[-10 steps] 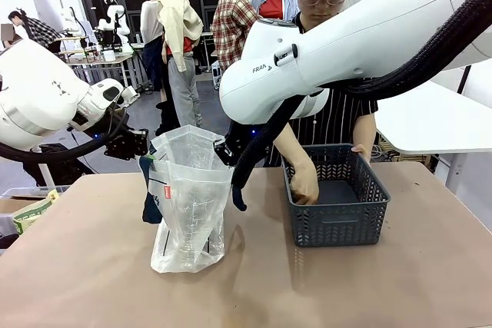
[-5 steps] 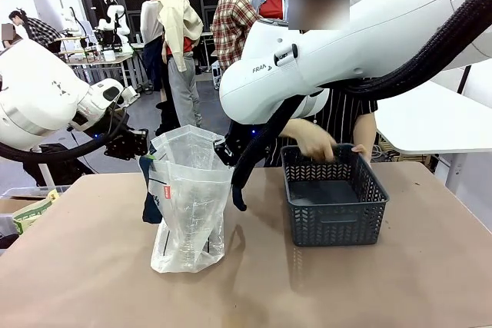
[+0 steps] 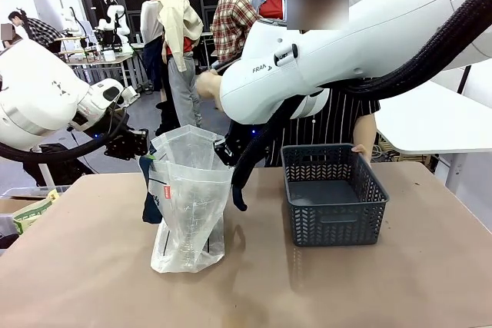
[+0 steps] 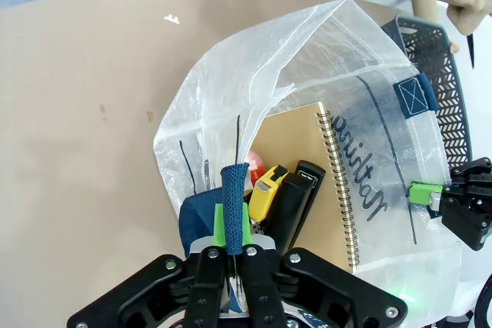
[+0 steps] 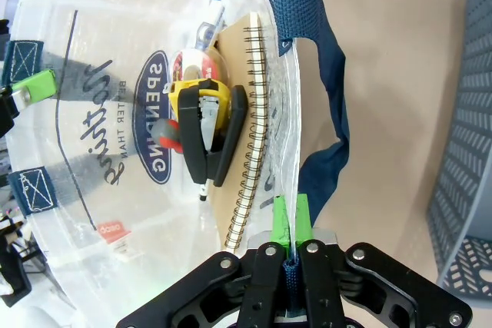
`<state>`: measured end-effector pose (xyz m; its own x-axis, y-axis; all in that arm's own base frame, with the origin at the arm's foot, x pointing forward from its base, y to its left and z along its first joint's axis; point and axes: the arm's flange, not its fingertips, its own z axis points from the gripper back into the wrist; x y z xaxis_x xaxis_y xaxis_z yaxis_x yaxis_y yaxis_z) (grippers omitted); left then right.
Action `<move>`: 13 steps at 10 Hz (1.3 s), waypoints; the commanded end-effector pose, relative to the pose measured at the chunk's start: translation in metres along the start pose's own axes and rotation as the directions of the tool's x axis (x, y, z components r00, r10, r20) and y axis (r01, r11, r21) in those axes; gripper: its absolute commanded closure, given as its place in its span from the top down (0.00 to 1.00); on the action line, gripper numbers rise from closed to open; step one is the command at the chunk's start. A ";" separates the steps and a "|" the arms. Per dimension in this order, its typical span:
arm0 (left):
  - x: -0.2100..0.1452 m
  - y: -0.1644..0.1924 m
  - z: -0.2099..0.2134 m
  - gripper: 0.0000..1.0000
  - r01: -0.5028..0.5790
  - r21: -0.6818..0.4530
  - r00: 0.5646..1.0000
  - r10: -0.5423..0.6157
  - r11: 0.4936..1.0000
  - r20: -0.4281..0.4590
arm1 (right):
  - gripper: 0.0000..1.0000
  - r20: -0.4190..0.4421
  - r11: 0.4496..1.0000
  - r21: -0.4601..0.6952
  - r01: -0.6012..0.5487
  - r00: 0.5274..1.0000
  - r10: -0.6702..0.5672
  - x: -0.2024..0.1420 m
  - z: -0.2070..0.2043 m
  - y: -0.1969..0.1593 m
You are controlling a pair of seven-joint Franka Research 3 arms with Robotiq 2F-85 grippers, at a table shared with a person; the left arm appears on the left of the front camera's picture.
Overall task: Transfer purchased items from the store into the shopping bag.
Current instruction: Move the Reusable shopping bag to the right side of the table.
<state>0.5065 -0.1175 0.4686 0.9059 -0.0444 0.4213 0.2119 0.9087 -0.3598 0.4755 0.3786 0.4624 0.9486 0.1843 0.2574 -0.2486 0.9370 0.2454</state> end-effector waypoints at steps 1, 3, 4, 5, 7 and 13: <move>0.001 0.001 0.001 0.00 -0.001 0.000 1.000 0.001 1.000 0.003 | 0.00 0.003 1.000 0.001 0.000 1.000 0.000 0.001 0.001 0.000; 0.001 0.001 0.001 0.00 -0.001 0.000 1.000 0.001 1.000 0.003 | 0.00 0.003 1.000 0.001 0.000 1.000 0.000 0.001 0.001 0.000; 0.001 0.001 0.001 0.00 -0.001 0.000 1.000 0.001 1.000 0.003 | 0.00 0.003 1.000 0.001 0.000 1.000 0.000 0.001 0.001 0.000; 0.001 0.001 0.001 0.00 -0.001 0.000 1.000 0.001 1.000 0.003 | 0.00 0.003 1.000 0.001 0.000 1.000 0.000 0.001 0.001 0.000; 0.001 0.001 0.001 0.00 -0.001 0.000 1.000 0.001 1.000 0.003 | 0.00 0.003 1.000 0.001 0.000 1.000 0.000 0.001 0.001 0.000; 0.001 0.001 0.001 0.00 -0.001 0.000 1.000 0.001 1.000 0.003 | 0.00 0.000 1.000 0.000 0.000 1.000 0.000 0.000 0.000 0.000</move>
<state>0.5065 -0.1175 0.4688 0.9057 -0.0444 0.4215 0.2119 0.9086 -0.3598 0.4755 0.3785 0.4624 0.9486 0.1843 0.2574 -0.2486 0.9370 0.2454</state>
